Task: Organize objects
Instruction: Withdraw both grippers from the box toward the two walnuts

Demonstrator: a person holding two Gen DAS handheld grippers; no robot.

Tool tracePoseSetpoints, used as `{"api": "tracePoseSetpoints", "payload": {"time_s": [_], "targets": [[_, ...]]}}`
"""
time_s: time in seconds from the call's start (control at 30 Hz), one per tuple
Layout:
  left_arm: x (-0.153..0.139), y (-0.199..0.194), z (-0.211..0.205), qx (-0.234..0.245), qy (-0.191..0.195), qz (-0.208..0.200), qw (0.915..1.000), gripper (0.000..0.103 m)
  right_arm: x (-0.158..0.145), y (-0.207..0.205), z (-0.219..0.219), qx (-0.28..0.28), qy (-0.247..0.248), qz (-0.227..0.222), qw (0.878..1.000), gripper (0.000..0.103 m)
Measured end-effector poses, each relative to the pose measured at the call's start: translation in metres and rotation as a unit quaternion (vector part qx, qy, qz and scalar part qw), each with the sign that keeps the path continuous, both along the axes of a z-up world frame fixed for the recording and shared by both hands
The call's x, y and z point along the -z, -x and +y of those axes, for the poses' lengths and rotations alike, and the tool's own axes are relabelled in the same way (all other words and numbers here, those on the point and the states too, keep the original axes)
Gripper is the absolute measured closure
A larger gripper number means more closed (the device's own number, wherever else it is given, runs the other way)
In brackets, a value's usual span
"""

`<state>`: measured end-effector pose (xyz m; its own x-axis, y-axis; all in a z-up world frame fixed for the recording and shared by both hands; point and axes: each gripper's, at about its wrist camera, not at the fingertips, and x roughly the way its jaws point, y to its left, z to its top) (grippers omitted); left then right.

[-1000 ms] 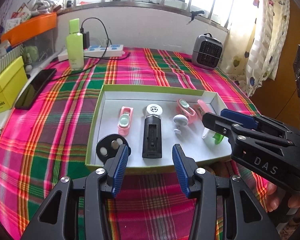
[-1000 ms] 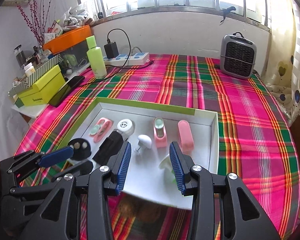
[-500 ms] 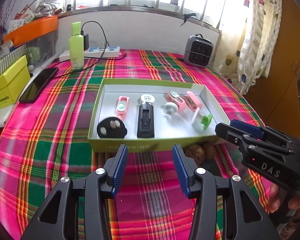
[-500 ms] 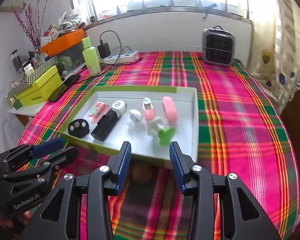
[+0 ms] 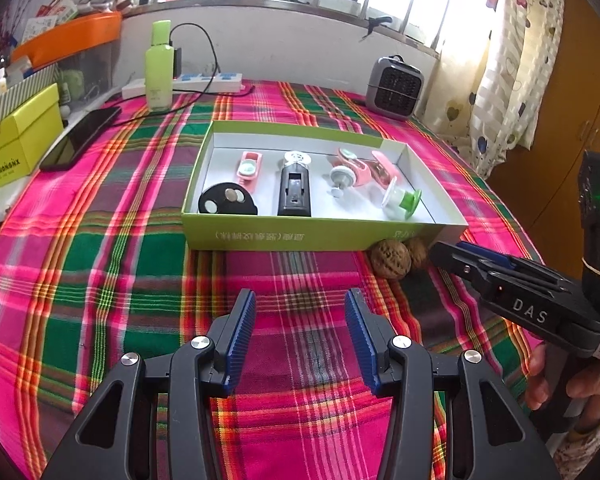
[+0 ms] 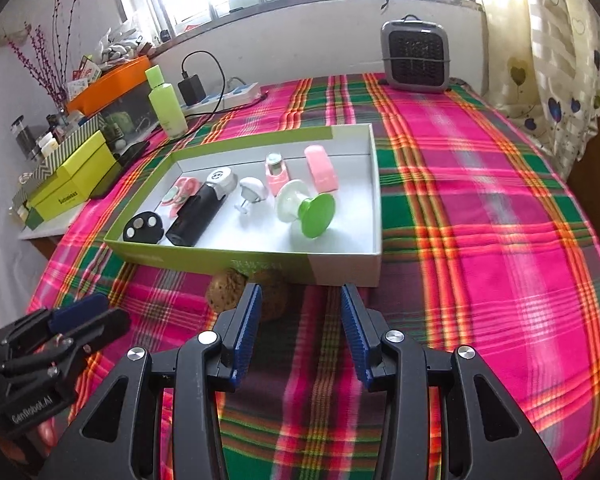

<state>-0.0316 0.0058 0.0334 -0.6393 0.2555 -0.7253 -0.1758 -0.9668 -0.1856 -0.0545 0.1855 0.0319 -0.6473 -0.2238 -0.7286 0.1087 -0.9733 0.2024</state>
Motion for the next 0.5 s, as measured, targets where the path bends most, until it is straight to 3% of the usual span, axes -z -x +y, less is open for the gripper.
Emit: {"api": "tracePoseSetpoints", "payload": {"time_s": [0.43, 0.5], "targets": [[0.006, 0.008, 0.003, 0.004, -0.008, -0.011, 0.9999, 0.058, 0.007, 0.01, -0.007, -0.02, 0.03, -0.004, 0.999, 0.061], [0.008, 0.008, 0.003, 0.006, -0.01, -0.013, 0.9998, 0.058, 0.009, 0.012, -0.002, -0.019, 0.055, -0.009, 0.998, 0.061]]}}
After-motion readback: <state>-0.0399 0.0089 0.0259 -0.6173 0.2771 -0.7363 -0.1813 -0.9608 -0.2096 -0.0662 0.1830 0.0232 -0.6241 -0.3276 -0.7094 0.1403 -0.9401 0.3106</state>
